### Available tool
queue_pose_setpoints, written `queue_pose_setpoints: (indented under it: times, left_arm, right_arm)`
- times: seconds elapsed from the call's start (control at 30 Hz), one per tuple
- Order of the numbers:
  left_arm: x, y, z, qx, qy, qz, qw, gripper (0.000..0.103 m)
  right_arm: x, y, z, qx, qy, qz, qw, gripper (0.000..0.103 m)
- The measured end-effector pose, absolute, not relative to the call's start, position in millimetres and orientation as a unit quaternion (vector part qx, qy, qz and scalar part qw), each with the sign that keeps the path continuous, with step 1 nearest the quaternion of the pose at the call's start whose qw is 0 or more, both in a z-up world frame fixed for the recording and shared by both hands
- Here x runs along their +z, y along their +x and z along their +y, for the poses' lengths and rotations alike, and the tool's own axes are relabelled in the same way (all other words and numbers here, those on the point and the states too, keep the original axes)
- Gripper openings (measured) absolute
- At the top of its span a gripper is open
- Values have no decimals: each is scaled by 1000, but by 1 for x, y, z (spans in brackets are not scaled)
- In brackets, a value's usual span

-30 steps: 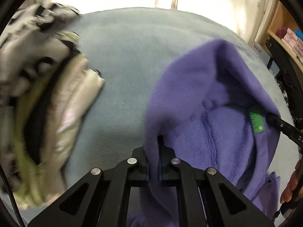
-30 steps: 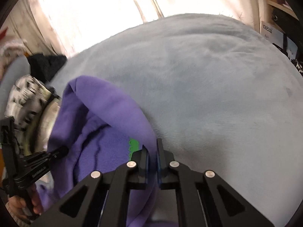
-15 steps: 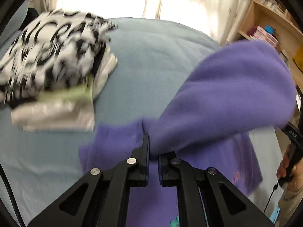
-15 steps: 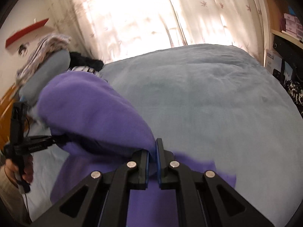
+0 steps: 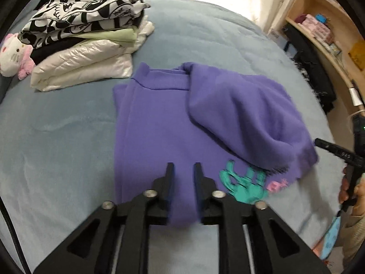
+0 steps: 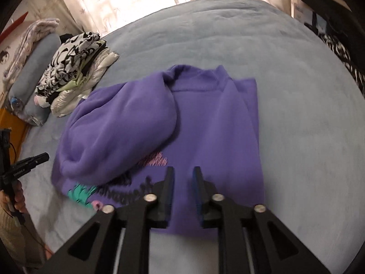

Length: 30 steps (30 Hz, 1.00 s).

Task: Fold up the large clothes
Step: 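Lay the hood down over the printed front with both grippers, then press the folded hood flat with both open grippers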

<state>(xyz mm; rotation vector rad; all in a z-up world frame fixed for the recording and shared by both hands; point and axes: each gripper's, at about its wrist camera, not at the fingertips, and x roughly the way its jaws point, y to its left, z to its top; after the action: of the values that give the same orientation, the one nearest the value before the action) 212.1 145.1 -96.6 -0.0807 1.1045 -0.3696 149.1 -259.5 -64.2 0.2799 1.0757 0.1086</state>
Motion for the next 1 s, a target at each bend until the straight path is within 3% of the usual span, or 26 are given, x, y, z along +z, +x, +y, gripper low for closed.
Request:
queue_pose_setpoints:
  times: [0.1, 0.27, 0.37, 0.73, 1.0]
  left_arm:
    - [-86, 189, 134, -199, -56, 515, 832, 51]
    - [-84, 174, 114, -251, -104, 504, 820, 55]
    - [-91, 178, 106, -282, -150, 496, 808, 64]
    - [-160, 234, 108, -282, -296, 497, 765, 65]
    - [-176, 258, 81, -304, -296, 487, 763, 64]
  right_arm:
    - [-56, 132, -250, 80, 156, 498, 849, 45]
    - [-51, 119, -229, 130, 191, 492, 839, 50]
    - [-56, 124, -216, 145, 217, 491, 831, 50]
    - [-108, 170, -204, 136, 296, 503, 801, 50]
    - [-128, 185, -205, 145, 337, 487, 793, 50]
